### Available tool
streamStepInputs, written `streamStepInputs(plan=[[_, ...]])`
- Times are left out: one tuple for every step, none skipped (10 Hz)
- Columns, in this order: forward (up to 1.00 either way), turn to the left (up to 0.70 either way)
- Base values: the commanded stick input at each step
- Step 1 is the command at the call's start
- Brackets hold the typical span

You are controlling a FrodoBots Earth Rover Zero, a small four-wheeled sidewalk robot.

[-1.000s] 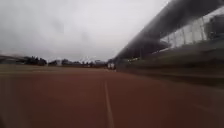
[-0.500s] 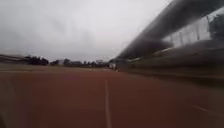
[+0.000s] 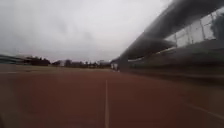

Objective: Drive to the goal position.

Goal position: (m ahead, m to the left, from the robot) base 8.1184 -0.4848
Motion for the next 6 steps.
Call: streamStepInputs(plan=[[1.0,0.0],[1.0,0.0],[1.0,0.0],[1.0,0.0],[1.0,0.0],[1.0,0.0]])
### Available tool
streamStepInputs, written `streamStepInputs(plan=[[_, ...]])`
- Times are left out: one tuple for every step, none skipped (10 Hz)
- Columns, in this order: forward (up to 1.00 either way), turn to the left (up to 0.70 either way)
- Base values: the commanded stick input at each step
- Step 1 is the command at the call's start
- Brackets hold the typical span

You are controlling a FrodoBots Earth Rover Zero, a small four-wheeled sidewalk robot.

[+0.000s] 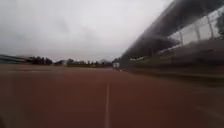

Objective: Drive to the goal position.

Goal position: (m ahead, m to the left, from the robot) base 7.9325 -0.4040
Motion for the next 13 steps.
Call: streamStepInputs(plan=[[1.0,0.0],[1.0,0.0],[1.0,0.0],[1.0,0.0],[1.0,0.0],[1.0,0.0],[1.0,0.0],[1.0,-0.09],[1.0,-0.18],[1.0,-0.36],[1.0,-0.36],[1.0,-0.35],[1.0,-0.35]])
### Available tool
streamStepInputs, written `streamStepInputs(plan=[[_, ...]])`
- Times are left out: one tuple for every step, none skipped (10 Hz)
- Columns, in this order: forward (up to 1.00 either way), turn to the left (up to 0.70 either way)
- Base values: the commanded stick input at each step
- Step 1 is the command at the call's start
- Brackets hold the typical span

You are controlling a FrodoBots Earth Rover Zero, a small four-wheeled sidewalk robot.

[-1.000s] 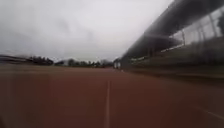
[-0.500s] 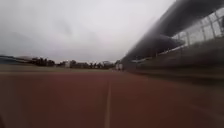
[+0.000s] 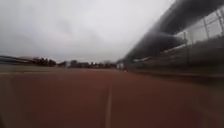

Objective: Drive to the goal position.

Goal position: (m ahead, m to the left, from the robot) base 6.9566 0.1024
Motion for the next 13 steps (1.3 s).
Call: streamStepInputs(plan=[[1.0,0.0],[1.0,0.0],[1.0,0.0],[1.0,0.0],[1.0,0.0],[1.0,0.0],[1.0,0.0],[1.0,0.0],[1.0,0.0],[1.0,0.0],[1.0,0.0],[1.0,0.0],[1.0,0.0]])
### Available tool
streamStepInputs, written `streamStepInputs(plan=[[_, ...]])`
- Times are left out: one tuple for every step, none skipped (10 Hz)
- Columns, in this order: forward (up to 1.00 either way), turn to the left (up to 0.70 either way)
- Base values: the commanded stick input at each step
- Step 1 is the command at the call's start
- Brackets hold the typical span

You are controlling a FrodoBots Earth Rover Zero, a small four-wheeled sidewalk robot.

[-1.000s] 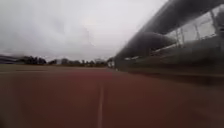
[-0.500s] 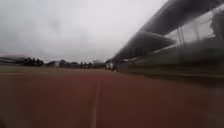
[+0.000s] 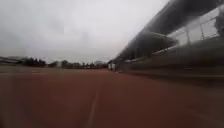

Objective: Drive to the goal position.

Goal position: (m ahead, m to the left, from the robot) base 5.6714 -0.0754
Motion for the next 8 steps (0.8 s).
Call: streamStepInputs(plan=[[1.0,0.0],[1.0,0.0],[1.0,0.0],[1.0,0.0],[1.0,0.0],[1.0,0.0],[1.0,0.0],[1.0,0.0]])
